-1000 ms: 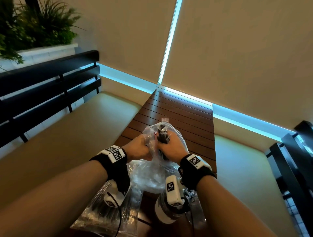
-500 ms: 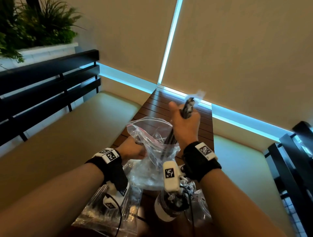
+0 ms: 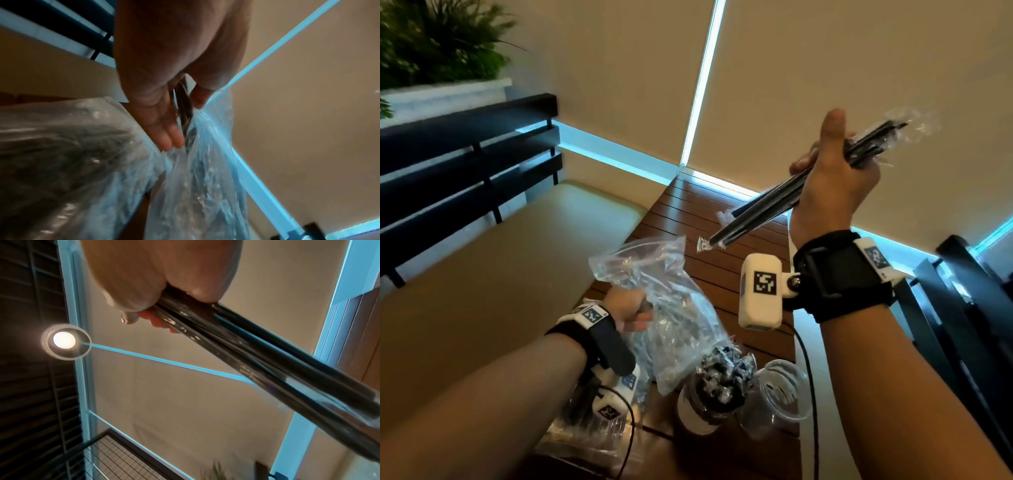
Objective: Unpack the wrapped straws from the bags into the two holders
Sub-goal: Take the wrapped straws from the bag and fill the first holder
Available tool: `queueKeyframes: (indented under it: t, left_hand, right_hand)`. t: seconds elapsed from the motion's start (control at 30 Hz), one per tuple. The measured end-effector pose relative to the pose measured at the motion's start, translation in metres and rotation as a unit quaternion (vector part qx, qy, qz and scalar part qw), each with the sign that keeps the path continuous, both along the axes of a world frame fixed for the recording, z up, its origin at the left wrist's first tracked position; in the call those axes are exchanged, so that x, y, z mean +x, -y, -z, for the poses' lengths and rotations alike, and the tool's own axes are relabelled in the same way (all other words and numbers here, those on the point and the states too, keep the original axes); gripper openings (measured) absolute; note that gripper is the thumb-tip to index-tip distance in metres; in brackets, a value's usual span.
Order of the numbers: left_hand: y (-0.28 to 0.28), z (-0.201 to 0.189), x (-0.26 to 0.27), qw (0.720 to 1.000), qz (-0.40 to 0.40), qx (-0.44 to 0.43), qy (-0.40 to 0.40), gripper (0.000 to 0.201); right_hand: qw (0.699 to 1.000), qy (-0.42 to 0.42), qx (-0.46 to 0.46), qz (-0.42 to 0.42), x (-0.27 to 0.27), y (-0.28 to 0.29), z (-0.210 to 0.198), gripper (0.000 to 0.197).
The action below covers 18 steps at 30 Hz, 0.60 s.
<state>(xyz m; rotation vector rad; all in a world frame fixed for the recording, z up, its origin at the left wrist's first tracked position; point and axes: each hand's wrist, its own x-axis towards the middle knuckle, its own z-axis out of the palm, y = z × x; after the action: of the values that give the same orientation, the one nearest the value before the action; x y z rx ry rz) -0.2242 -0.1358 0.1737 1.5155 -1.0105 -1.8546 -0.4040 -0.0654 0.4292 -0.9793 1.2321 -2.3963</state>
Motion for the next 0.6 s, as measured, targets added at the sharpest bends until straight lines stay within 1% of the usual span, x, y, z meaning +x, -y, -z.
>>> queueKeyframes:
  t: [0.07,0.1,0.13,0.17,0.2,0.23,0.27,0.3,0.33,0.37,0.4,0.43,0.47,0.5,0.53,0.57,0.6]
  left_hand:
    - [-0.005,0.017,0.007,0.994,0.045,0.004,0.101,0.020]
    - [-0.007,0.022,0.011,0.977,0.106,-0.014,0.186,0.027]
    - [-0.008,0.027,0.017,0.934,0.191,-0.051,0.297,0.044]
    - [-0.010,0.027,0.022,0.863,0.279,-0.098,0.410,0.060]
    - [-0.012,0.025,0.027,0.786,0.344,-0.148,0.491,0.068]
    - [-0.014,0.019,0.029,0.732,0.380,-0.179,0.536,0.068]
    - [-0.017,0.010,0.031,0.704,0.392,-0.206,0.556,0.059]
    - [-0.019,0.000,0.030,0.695,0.387,-0.232,0.559,0.047]
    - [-0.022,-0.010,0.028,0.712,0.369,-0.260,0.538,0.043]
    - [-0.025,-0.022,0.024,0.746,0.337,-0.289,0.496,0.048]
    - [-0.028,-0.033,0.019,0.793,0.304,-0.307,0.429,0.055]
    - [-0.030,-0.045,0.014,0.853,0.268,-0.295,0.337,0.062]
    - [-0.030,-0.055,0.008,0.911,0.241,-0.243,0.232,0.069]
    - [-0.033,-0.067,0.001,0.950,0.227,-0.171,0.132,0.076]
    - [-0.034,-0.077,-0.005,0.967,0.226,-0.108,0.052,0.081]
    - [-0.036,-0.087,-0.012,0.970,0.236,-0.062,-0.007,0.086]
    - [-0.038,-0.096,-0.019,0.966,0.251,-0.033,-0.052,0.090]
  right_hand:
    - [0.999,-0.031,0.039,-0.009,-0.002,-0.004,0.013,0.029]
    - [0.997,-0.040,0.060,-0.015,-0.003,-0.007,0.022,0.029]
    - [0.995,-0.046,0.080,-0.022,-0.005,-0.009,0.031,0.028]
    - [0.994,-0.048,0.096,-0.028,-0.007,-0.012,0.040,0.027]
    - [0.992,-0.046,0.109,-0.032,-0.009,-0.016,0.049,0.026]
    - [0.992,-0.038,0.119,-0.036,-0.010,-0.020,0.057,0.025]
    - [0.991,-0.025,0.125,-0.039,-0.011,-0.024,0.063,0.025]
    - [0.991,-0.009,0.125,-0.040,-0.011,-0.027,0.068,0.025]
    - [0.992,0.007,0.122,-0.040,-0.011,-0.030,0.071,0.025]
    - [0.992,0.021,0.116,-0.043,-0.011,-0.033,0.073,0.025]
    - [0.992,0.034,0.108,-0.048,-0.011,-0.035,0.072,0.024]
    - [0.993,0.044,0.098,-0.054,-0.010,-0.036,0.070,0.023]
    - [0.993,0.050,0.087,-0.061,-0.008,-0.037,0.067,0.023]
    - [0.994,0.050,0.077,-0.065,-0.006,-0.038,0.064,0.023]
    - [0.994,0.047,0.068,-0.070,-0.003,-0.039,0.061,0.023]
    - [0.995,0.040,0.060,-0.074,0.000,-0.040,0.058,0.023]
    - [0.995,0.032,0.058,-0.075,0.003,-0.040,0.056,0.022]
